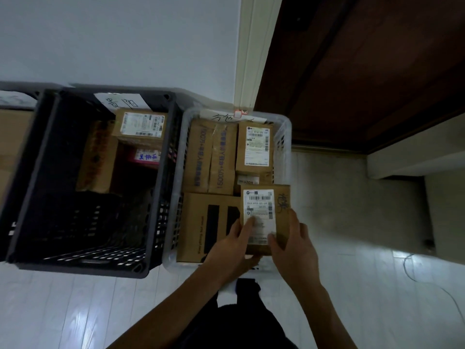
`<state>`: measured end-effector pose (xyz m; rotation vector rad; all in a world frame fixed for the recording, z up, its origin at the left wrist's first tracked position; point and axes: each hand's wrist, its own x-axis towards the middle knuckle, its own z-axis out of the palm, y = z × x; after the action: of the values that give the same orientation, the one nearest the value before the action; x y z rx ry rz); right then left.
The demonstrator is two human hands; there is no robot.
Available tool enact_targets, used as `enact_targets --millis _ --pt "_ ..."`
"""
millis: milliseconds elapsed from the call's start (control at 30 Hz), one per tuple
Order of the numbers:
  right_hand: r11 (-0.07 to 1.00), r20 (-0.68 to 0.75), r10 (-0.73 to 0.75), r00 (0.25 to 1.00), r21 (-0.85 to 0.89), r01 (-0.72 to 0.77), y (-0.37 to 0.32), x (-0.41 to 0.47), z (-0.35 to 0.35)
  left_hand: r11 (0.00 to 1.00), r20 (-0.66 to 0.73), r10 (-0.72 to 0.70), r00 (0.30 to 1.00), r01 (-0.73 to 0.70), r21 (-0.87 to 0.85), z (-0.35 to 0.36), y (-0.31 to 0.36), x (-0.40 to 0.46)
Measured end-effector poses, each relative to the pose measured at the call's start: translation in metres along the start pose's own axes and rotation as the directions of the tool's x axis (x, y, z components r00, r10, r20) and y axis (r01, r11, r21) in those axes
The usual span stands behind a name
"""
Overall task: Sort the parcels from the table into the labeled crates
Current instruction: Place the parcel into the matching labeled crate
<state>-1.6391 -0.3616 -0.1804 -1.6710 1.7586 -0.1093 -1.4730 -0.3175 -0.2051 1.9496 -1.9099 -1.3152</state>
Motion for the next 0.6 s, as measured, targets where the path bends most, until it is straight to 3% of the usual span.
enact_targets --millis 300,600 --pt "0.998 0.045 0.049 0.998 -0.045 -0.047 0.008 -0.015 0.005 0.996 0.069 0.016 0.997 -0.022 0.09 0.006 0.0 -0.008" --pt "0.984 0.028 0.099 0.995 -0.15 -0.094 -0.005 -0.02 0.017 0.996 0.121 0.074 0.99 -0.079 0.03 0.0 -0.011 -0.001"
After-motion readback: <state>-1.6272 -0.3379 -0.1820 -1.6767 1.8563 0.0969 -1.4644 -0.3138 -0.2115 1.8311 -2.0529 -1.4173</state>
